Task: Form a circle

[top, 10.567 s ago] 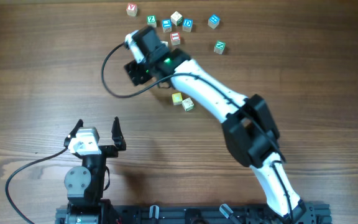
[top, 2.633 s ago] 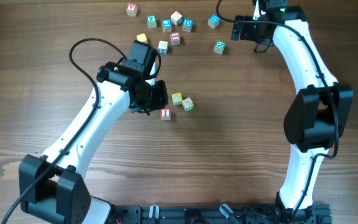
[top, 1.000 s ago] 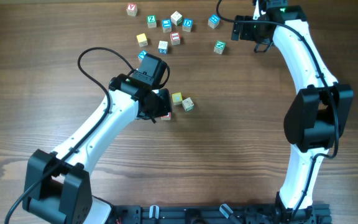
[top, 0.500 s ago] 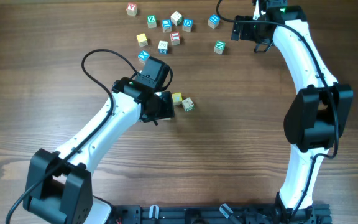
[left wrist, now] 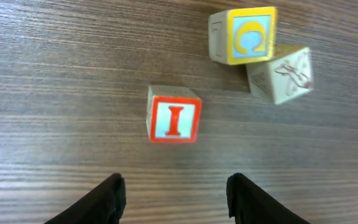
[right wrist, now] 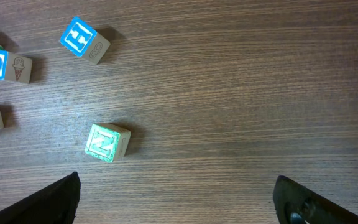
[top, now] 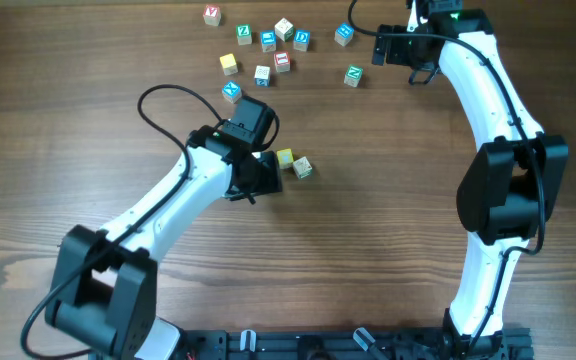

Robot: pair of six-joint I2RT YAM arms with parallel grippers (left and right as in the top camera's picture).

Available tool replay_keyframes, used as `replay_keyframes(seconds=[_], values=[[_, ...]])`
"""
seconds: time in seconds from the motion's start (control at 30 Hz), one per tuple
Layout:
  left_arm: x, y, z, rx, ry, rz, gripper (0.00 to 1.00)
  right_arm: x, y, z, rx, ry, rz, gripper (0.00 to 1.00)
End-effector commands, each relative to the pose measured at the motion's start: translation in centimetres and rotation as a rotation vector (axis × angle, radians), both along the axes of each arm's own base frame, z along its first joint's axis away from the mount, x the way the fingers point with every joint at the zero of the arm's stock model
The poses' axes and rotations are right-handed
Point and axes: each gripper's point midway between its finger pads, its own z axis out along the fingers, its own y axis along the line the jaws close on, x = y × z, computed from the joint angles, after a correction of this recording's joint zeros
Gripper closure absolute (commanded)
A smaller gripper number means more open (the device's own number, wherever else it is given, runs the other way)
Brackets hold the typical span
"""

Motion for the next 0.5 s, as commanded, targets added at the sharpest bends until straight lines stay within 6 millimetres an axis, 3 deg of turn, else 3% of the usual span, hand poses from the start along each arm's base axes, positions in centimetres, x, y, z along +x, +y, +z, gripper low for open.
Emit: replay_keyframes(seconds=[0.0,0.17,0.47], values=[[0.3,1.0,-1.6,0.077,-0.004,0.005,0.44,0.3,-0.1,1.3,0.0,-0.03,-0.013,0.01],[1.0,0.7,-1.9,0.073,-0.027,0.006,0.36,0.3,-0.1,1.3,0.0,-0.03,-0.013,0.0],[1.1,-0.9,-3.3,0.076,-0.037,-0.057,0.38,0.3,-0.1,1.3,0.0,-0.03,-0.013,0.0]])
